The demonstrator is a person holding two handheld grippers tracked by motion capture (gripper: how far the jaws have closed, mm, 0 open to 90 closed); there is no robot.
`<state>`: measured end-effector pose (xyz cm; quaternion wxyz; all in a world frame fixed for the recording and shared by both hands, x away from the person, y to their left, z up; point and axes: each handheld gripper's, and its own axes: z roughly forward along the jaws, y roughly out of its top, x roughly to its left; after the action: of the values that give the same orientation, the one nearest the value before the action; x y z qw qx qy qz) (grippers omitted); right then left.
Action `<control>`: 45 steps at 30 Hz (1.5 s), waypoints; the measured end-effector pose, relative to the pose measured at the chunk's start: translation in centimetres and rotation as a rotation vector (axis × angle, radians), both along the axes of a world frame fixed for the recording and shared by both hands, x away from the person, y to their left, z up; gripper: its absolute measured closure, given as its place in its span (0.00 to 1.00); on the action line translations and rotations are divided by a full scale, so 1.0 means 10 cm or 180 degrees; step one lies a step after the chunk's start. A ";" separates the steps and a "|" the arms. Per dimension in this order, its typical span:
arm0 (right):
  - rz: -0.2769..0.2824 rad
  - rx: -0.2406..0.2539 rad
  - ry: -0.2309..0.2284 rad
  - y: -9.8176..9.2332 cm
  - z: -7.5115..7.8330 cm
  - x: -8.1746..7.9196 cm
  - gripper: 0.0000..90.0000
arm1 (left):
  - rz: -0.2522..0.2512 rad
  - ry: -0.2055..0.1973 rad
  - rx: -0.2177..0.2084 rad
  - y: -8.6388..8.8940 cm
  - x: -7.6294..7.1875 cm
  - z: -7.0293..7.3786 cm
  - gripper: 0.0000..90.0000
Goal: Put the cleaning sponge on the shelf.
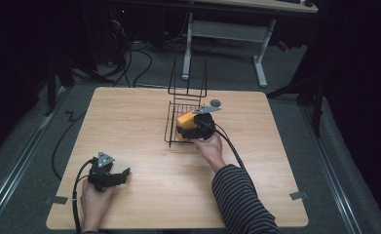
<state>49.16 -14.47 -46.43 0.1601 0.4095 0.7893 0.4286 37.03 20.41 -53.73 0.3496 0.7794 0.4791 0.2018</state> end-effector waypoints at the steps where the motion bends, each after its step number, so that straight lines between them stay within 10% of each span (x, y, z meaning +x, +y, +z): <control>1: 0.0001 -0.0002 0.0008 0.00 0.00 0.00 0.18 | 0.0000 0.0000 0.0001 0.00 0.00 0.00 0.24; 45: 0.0075 0.0271 -0.0049 -0.39 0.34 -0.35 0.07 | -0.0002 -0.0001 0.0009 0.00 0.00 0.00 0.24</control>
<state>45.62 -18.38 -43.01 0.1435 0.4034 0.7738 0.4668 37.03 20.38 -53.73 0.3486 0.7801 0.4784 0.2025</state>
